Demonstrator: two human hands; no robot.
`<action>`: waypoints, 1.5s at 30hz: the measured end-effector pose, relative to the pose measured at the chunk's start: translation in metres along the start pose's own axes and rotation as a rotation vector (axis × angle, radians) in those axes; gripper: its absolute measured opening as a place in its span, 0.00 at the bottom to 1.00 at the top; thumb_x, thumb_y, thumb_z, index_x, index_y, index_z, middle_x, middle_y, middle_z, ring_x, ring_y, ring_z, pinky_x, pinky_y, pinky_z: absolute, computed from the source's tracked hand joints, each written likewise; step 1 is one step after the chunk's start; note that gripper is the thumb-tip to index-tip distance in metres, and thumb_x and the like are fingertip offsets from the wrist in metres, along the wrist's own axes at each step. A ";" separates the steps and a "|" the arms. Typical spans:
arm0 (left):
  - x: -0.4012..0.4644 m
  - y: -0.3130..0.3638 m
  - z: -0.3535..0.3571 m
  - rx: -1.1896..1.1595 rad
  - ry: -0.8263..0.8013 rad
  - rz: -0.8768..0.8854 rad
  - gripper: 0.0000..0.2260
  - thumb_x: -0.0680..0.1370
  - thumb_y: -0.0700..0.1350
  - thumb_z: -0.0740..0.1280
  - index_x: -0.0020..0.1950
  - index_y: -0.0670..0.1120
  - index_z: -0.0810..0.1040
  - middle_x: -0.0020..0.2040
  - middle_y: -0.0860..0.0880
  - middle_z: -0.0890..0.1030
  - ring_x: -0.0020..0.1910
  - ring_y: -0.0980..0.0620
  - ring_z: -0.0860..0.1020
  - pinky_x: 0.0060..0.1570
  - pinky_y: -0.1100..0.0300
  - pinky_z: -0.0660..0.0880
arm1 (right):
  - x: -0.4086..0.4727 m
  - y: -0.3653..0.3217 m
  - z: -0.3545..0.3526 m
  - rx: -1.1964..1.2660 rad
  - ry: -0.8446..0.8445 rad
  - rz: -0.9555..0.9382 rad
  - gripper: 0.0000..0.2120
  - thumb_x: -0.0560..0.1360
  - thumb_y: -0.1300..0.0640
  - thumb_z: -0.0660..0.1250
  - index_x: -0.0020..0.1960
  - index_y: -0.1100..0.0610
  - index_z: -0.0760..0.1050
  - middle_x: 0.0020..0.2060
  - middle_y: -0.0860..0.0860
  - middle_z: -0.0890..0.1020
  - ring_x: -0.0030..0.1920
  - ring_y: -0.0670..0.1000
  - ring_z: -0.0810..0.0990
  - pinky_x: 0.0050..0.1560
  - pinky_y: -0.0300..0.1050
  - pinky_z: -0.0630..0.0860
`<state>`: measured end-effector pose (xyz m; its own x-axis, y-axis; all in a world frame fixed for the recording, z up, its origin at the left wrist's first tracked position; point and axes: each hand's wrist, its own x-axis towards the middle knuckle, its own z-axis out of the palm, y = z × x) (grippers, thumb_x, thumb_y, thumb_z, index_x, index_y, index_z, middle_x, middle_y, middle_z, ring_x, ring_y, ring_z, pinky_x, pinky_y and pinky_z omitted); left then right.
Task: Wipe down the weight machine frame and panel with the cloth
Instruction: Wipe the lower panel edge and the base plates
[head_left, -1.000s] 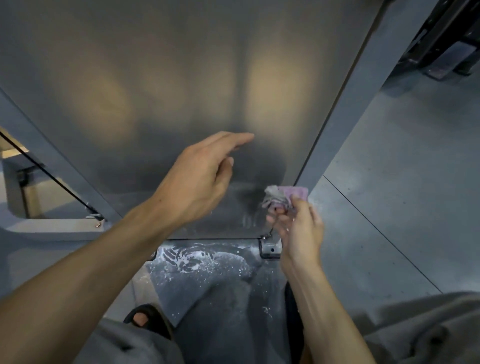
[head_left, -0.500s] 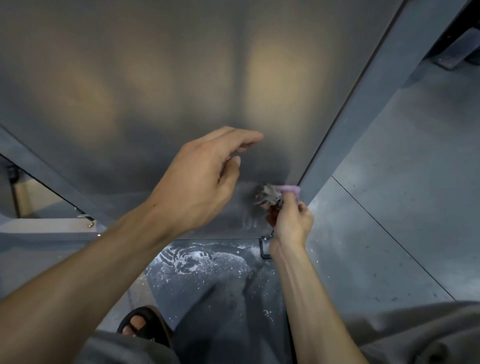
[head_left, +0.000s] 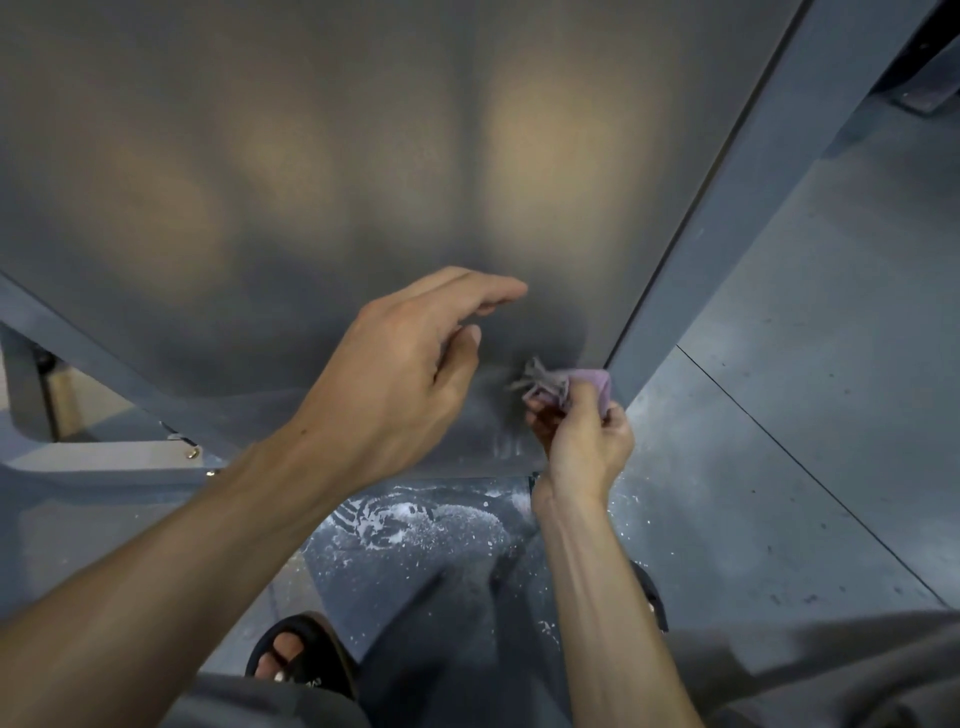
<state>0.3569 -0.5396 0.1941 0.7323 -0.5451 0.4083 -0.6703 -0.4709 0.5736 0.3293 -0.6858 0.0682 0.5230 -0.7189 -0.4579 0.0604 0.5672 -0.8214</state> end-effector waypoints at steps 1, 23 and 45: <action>0.000 0.000 0.001 0.007 -0.005 0.001 0.19 0.79 0.30 0.63 0.67 0.45 0.80 0.60 0.54 0.82 0.61 0.62 0.79 0.63 0.68 0.72 | 0.003 0.010 -0.005 -0.026 0.033 0.041 0.07 0.76 0.64 0.69 0.43 0.56 0.73 0.36 0.56 0.83 0.37 0.56 0.83 0.40 0.52 0.83; 0.002 -0.003 0.015 0.046 -0.059 0.006 0.19 0.80 0.29 0.63 0.66 0.46 0.81 0.60 0.55 0.82 0.60 0.62 0.79 0.61 0.72 0.69 | 0.028 0.033 -0.018 -0.019 0.070 0.005 0.11 0.75 0.59 0.69 0.40 0.52 0.69 0.38 0.55 0.79 0.41 0.56 0.80 0.44 0.53 0.79; -0.003 -0.002 -0.012 0.087 0.081 -0.003 0.20 0.79 0.28 0.63 0.63 0.47 0.82 0.58 0.53 0.83 0.53 0.52 0.82 0.58 0.60 0.75 | -0.004 0.004 -0.021 -0.521 -0.022 -0.713 0.07 0.78 0.55 0.70 0.51 0.53 0.73 0.38 0.42 0.78 0.40 0.43 0.78 0.41 0.40 0.74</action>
<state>0.3573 -0.5292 0.2002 0.7393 -0.4872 0.4647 -0.6733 -0.5326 0.5128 0.3097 -0.6894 0.0595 0.5252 -0.8208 0.2247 -0.0138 -0.2722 -0.9621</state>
